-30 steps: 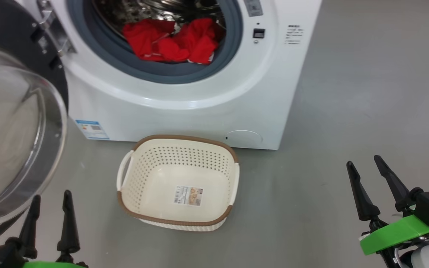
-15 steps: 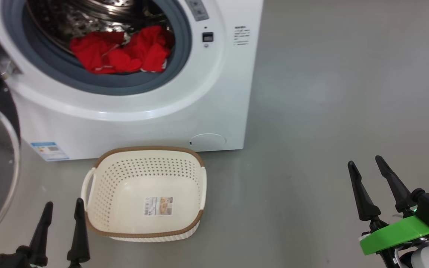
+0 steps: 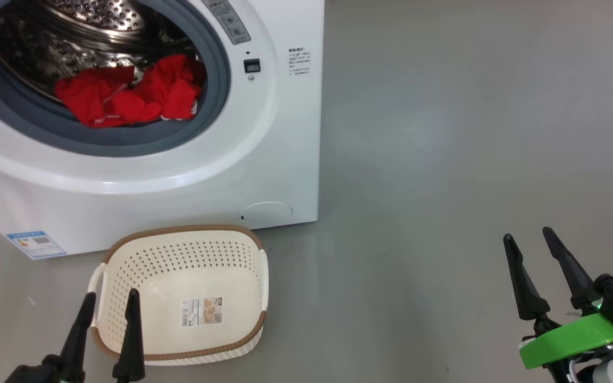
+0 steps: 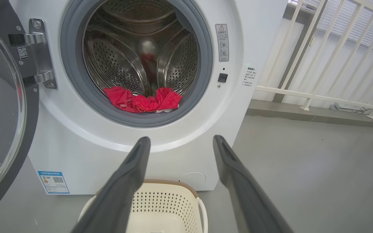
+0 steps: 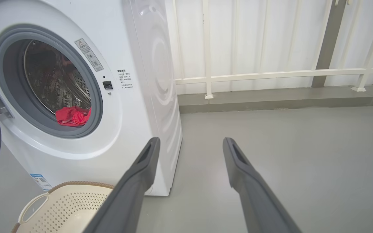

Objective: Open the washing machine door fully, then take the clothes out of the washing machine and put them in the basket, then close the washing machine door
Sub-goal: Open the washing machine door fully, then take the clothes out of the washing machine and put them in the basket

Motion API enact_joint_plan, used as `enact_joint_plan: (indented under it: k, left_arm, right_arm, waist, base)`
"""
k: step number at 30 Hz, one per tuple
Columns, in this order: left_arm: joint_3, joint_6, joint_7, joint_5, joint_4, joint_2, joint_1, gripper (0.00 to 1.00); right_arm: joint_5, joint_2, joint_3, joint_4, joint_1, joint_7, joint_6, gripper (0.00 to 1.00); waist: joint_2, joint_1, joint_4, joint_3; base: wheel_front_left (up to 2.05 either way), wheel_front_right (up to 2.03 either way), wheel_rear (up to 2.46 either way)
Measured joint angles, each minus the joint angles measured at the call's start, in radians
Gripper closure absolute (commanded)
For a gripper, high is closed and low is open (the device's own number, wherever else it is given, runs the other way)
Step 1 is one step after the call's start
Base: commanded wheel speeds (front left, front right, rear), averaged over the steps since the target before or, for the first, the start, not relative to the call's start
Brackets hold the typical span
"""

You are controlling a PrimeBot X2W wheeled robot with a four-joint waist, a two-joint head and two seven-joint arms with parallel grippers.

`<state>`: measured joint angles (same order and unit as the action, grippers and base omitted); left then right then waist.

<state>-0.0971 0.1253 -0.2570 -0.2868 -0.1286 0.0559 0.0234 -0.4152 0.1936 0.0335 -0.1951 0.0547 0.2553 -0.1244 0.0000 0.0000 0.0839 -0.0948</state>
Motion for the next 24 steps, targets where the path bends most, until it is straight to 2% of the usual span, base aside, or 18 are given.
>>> enact_joint_plan:
  k: [24]
  left_arm:
    - [0.001,0.000,0.000,0.013,0.015,0.001,0.000,0.00]
  right_arm:
    - [0.000,-0.003,-0.017,0.007,-0.013,0.000,0.000,0.00]
  waist:
    - [0.0000,0.0000,-0.008,-0.009]
  base:
    - [0.00,0.00,0.00]
